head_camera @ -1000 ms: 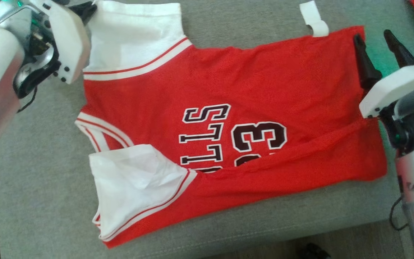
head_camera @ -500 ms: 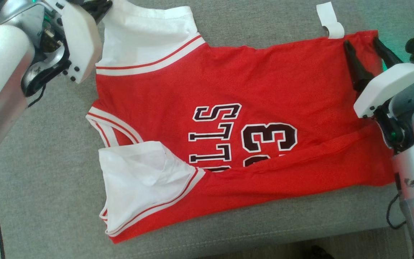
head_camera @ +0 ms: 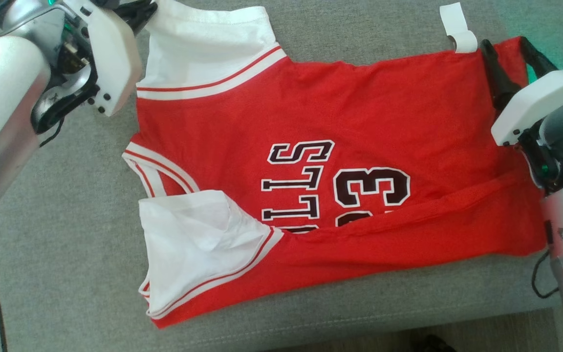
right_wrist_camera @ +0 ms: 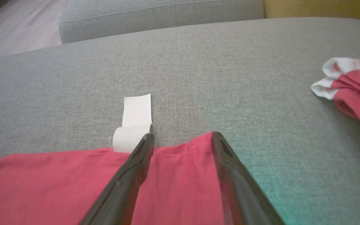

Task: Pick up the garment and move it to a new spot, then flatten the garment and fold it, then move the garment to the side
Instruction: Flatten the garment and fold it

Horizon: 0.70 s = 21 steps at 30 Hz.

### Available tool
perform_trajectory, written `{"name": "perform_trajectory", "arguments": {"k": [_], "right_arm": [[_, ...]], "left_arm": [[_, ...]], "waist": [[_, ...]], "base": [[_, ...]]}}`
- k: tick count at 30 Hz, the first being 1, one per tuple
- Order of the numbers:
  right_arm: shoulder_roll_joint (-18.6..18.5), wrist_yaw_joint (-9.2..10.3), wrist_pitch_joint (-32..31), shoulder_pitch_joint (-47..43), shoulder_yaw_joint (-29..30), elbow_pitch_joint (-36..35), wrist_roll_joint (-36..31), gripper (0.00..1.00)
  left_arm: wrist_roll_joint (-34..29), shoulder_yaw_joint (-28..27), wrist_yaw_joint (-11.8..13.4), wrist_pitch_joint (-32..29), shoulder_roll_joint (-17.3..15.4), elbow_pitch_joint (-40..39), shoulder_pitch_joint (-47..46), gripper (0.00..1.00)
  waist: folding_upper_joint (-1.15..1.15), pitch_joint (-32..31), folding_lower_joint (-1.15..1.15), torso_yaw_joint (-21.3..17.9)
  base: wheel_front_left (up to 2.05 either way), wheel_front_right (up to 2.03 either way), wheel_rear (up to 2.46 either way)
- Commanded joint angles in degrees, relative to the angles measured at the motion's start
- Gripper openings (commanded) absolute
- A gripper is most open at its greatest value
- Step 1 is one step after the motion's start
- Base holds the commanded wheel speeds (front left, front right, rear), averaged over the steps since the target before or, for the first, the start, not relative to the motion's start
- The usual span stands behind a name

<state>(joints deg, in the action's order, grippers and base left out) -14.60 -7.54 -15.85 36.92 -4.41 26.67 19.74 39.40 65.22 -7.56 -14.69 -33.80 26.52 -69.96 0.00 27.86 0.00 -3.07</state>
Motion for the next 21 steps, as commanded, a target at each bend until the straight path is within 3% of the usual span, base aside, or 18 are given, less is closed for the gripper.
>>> {"name": "perform_trajectory", "arguments": {"k": [1,3,8,10,12,14,21], "right_arm": [[0.03,0.05,-0.14,0.35,-0.45,-1.66,0.36,0.87],[-0.03,0.05,-0.33,0.29,-0.41,-1.52,0.33,0.71],[-0.32,0.05,-0.10,0.59,0.59,-0.63,-0.36,0.66],[-0.36,0.05,0.01,0.94,0.95,0.11,-0.66,0.57],[-0.40,0.05,0.18,1.39,1.28,1.03,-1.07,0.40],[-0.38,0.05,0.73,1.92,1.67,1.85,-1.68,0.00],[-0.08,0.05,3.76,3.93,2.44,2.90,-2.81,0.00]], "left_arm": [[-0.05,-2.43,0.17,0.25,-2.51,-1.12,-3.07,0.00],[-0.01,-2.41,0.24,0.26,-2.62,-1.20,-3.11,0.00],[-0.06,-2.24,0.26,0.32,-2.76,-1.44,-3.39,0.00],[-0.17,-2.08,0.25,0.40,-2.73,-1.47,-3.47,0.00],[-0.27,-1.88,0.25,0.45,-2.69,-1.44,-3.50,0.00],[-0.39,-1.65,0.25,0.51,-2.65,-1.36,-3.55,0.00],[-3.03,-1.07,0.45,5.00,-3.20,-1.18,-4.39,0.00]], "waist": [[0.00,-0.01,0.00,-0.02],[0.00,0.05,0.00,-0.02],[0.00,0.42,0.00,0.21],[0.00,0.56,0.00,0.37],[0.00,0.66,0.00,0.55],[0.00,0.69,0.00,0.71],[0.00,0.01,0.00,0.59]], "base": [[0.00,0.00,0.00],[0.00,0.00,0.00],[0.00,0.00,0.00],[0.00,0.00,0.00],[0.00,0.00,0.00],[0.00,0.00,0.00],[0.00,0.00,0.00]]}}
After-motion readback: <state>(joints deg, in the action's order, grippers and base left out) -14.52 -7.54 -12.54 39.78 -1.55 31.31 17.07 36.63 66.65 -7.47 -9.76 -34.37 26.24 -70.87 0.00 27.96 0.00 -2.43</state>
